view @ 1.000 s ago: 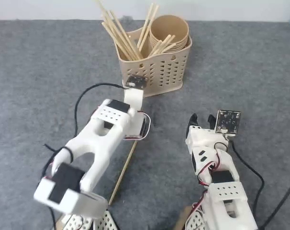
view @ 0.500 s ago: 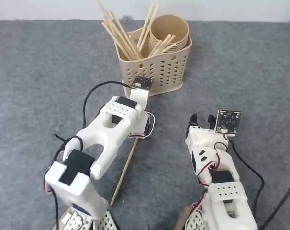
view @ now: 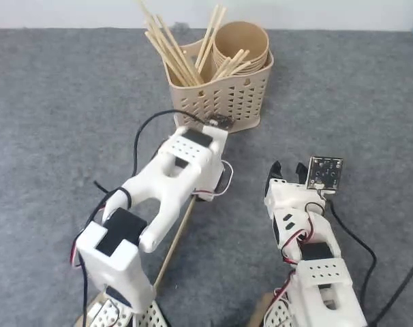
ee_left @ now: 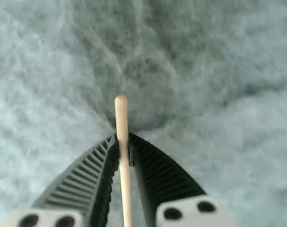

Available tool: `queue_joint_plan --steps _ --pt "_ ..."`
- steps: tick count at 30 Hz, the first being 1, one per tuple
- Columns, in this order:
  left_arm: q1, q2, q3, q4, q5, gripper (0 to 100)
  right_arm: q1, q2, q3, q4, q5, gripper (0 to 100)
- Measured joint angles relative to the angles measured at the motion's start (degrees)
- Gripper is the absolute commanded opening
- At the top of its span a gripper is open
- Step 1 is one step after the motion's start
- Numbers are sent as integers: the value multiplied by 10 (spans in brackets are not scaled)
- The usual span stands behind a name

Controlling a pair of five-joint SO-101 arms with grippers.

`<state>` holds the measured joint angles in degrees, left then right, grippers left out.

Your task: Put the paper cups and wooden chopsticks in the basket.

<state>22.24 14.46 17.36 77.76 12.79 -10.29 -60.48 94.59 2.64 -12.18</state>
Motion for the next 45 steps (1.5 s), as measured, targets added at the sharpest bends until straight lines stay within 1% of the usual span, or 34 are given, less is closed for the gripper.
queue_joint_plan --steps 3,6,8,11,15,18,21,25,31,37,41,45 --pt "0 0 -48 71 -2 13 0 0 0 0 0 191" --pt "0 0 -85 132 -41 13 0 0 0 0 0 191" --pt "1 0 -102 158 -70 13 0 0 0 0 0 191" --pt "1 0 -112 171 -99 13 0 0 0 0 0 191" --pt "6 -10 -93 164 -127 13 0 0 0 0 0 191" --pt "25 -70 -40 127 -131 13 0 0 0 0 0 191" --pt "43 -157 28 71 -131 13 0 0 0 0 0 191" --pt "46 -261 87 -4 -89 13 0 0 0 0 0 191" --pt "7 -336 89 -76 -16 14 0 0 0 0 0 191" --pt "-38 -380 32 -149 0 15 0 0 0 0 0 191" --pt "-67 -431 -5 -236 1 15 0 0 0 0 0 191" --pt "-86 -491 -10 -362 1 15 0 0 0 0 0 191"
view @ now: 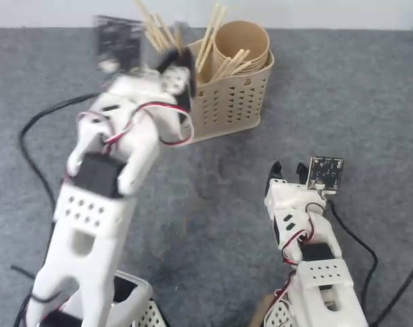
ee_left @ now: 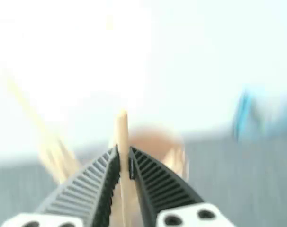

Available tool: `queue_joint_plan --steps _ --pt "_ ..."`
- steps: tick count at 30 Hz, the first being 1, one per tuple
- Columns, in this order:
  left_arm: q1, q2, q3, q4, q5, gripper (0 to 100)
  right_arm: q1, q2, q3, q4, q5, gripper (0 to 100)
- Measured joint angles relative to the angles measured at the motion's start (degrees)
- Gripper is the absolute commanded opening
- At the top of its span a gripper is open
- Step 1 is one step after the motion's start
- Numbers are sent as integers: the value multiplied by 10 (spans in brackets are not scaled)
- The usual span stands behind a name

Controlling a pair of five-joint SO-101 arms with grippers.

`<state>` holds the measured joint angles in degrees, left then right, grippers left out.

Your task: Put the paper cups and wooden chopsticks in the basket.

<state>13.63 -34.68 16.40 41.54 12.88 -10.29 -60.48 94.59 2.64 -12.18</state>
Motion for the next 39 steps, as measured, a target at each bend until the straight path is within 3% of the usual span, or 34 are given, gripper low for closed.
queue_joint_plan --steps 6,9,24,32,39 --pt "-50 -74 -2 -195 0 15 0 0 0 0 0 191" --pt "-59 -81 -11 -250 0 15 0 0 0 0 0 191" --pt "-84 85 -11 -265 0 28 0 0 0 0 0 191" --pt "-84 89 16 -251 0 316 0 0 0 0 0 191" --pt "-119 89 36 -240 -1 326 0 0 0 0 0 191"
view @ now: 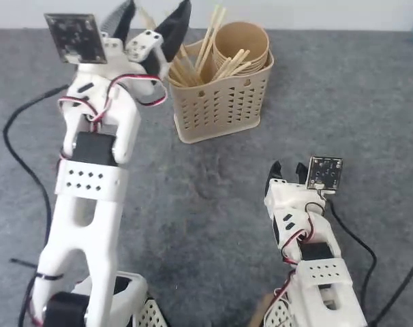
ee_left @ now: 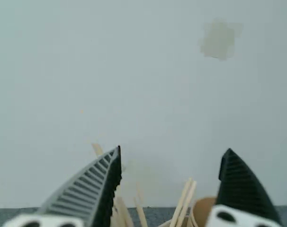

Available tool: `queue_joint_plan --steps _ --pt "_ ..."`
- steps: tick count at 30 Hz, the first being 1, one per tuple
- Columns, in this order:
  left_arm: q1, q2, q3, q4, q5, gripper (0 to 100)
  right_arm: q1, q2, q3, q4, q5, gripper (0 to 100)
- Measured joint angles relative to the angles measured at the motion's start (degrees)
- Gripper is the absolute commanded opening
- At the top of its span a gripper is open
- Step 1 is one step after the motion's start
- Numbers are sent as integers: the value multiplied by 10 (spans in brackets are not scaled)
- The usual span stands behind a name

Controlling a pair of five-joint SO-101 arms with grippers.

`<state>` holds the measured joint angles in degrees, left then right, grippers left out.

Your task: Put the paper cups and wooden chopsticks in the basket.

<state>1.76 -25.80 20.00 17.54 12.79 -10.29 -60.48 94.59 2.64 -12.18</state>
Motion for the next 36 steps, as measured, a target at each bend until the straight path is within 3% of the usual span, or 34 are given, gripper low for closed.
queue_joint_plan --steps 7,13,17,22,26,30,36 --pt "-12 -113 0 103 2 326 0 0 0 0 0 191" --pt "-16 -286 10 293 2 320 0 0 0 0 0 191" --pt "-18 -339 62 373 2 231 0 0 0 0 0 191" --pt "-62 -375 175 353 2 9 0 0 0 0 0 180" --pt "-82 -399 288 286 2 12 4 0 0 7 0 13" --pt "-81 -439 412 233 2 12 20 0 -12 65 0 13" --pt "-81 -516 579 218 2 12 25 0 -62 198 0 7"
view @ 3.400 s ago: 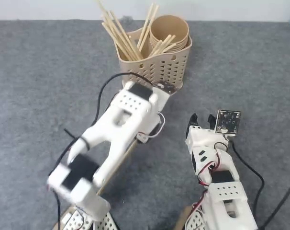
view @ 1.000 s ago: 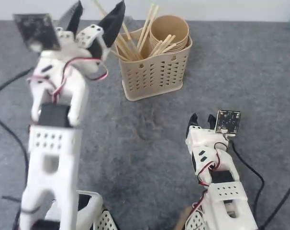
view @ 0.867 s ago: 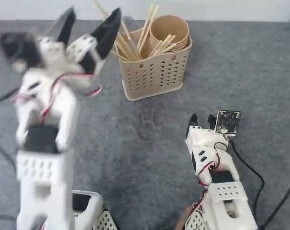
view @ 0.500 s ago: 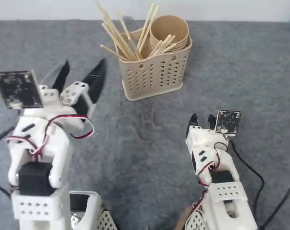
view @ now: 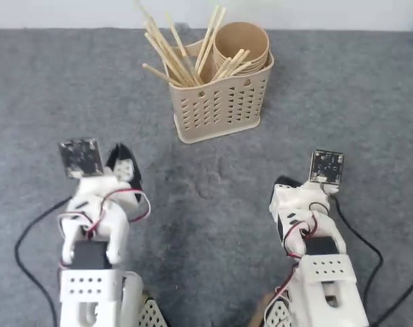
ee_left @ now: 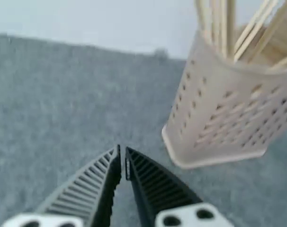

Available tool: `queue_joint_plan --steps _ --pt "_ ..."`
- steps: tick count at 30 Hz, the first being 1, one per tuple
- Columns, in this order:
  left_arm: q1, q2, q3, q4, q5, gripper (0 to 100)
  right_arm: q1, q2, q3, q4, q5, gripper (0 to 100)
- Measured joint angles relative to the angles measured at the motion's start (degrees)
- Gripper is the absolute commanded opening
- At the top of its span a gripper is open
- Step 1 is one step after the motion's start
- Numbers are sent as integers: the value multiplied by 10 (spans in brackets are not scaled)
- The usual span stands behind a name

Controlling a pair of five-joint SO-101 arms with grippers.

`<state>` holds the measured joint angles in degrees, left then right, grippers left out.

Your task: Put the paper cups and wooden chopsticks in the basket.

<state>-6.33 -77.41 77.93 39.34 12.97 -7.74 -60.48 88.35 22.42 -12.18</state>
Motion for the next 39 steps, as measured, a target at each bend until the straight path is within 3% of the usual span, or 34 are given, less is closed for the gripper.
queue_joint_plan --steps 9,20,30,39 --pt "-6 -162 186 -4 0 12 4 -86 -70 232 0 7" --pt "-11 -236 192 114 0 12 -6 -421 41 271 7 7" --pt "-6 -240 192 170 0 12 47 -423 69 454 158 7" --pt "68 -240 192 271 0 12 59 -423 69 512 141 7"
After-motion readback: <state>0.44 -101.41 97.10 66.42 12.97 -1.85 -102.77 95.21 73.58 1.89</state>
